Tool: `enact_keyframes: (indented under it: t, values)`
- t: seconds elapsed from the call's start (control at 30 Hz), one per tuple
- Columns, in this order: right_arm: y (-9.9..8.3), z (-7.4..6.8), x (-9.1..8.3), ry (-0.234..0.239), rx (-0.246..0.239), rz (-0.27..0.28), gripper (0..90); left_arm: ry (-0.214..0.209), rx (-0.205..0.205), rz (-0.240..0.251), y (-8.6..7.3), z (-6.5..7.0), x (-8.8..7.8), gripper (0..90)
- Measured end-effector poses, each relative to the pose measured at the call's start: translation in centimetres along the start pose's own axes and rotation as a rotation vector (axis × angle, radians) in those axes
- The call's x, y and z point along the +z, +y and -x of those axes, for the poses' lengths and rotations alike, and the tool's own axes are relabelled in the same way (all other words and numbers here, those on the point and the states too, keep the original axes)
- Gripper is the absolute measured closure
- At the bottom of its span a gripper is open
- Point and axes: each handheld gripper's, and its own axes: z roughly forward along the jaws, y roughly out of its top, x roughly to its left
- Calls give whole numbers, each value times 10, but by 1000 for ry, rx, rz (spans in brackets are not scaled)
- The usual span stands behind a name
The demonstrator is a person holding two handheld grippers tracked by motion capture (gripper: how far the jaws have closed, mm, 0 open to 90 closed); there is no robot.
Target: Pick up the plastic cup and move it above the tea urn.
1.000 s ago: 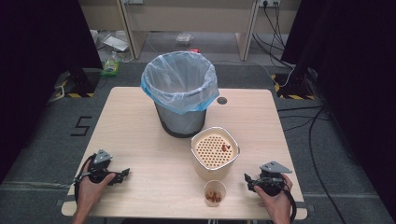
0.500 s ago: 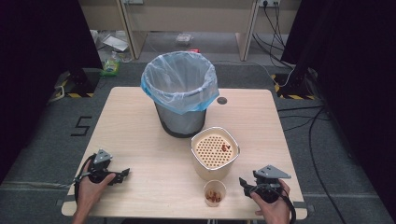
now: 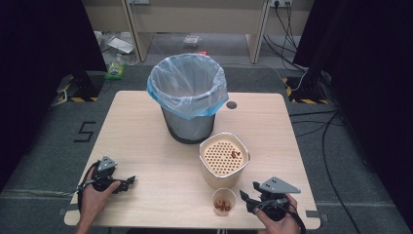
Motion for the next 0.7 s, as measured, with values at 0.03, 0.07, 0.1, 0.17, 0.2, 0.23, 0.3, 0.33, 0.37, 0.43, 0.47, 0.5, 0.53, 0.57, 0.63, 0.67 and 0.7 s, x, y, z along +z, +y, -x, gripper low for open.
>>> enact_keyframes:
  t: [0.03,0.07,0.1,0.17,0.2,0.23,0.3,0.33,0.37,0.43,0.47,0.5,0.53,0.57,0.63,0.67,0.7]
  values:
    - [1,-2,-1,4,-6,4,444,0,0,-1,0,0,0,0]
    - [3,-5,-2,4,-15,9,444,0,0,-1,0,0,0,0]
    - [4,-7,-2,9,-21,12,444,0,0,-1,0,0,0,0]
    - [5,-11,-2,21,-32,10,448,0,0,-1,0,0,0,0]
    - [5,-13,-1,26,-38,11,449,0,0,-1,0,0,0,0]
    - [5,-14,0,29,-41,10,452,0,0,-1,0,0,0,0]
    - [6,-17,3,39,-51,3,460,0,0,-1,0,0,0,0]
    - [6,-19,5,44,-56,0,466,0,0,-1,0,0,0,0]
    - [7,-20,7,51,-68,-4,474,0,0,-1,0,0,0,0]
    - [8,-22,10,61,-83,-11,490,0,0,-1,0,0,0,0]
    - [9,-24,12,64,-91,-14,499,0,0,-1,0,0,0,0]
    - [9,-25,14,69,-98,-20,509,0,0,-1,0,0,0,0]
    - [9,-25,16,73,-102,-27,518,0,0,-1,0,0,0,0]
    - [9,-25,18,76,-109,-33,526,0,0,-1,0,0,0,0]
    - [7,-25,22,82,-117,-50,551,0,0,-1,0,0,0,0]
    - [6,-25,23,85,-119,-53,562,0,1,-1,0,0,0,0]
    - [5,-25,25,92,-122,-62,571,0,0,-1,0,0,0,0]
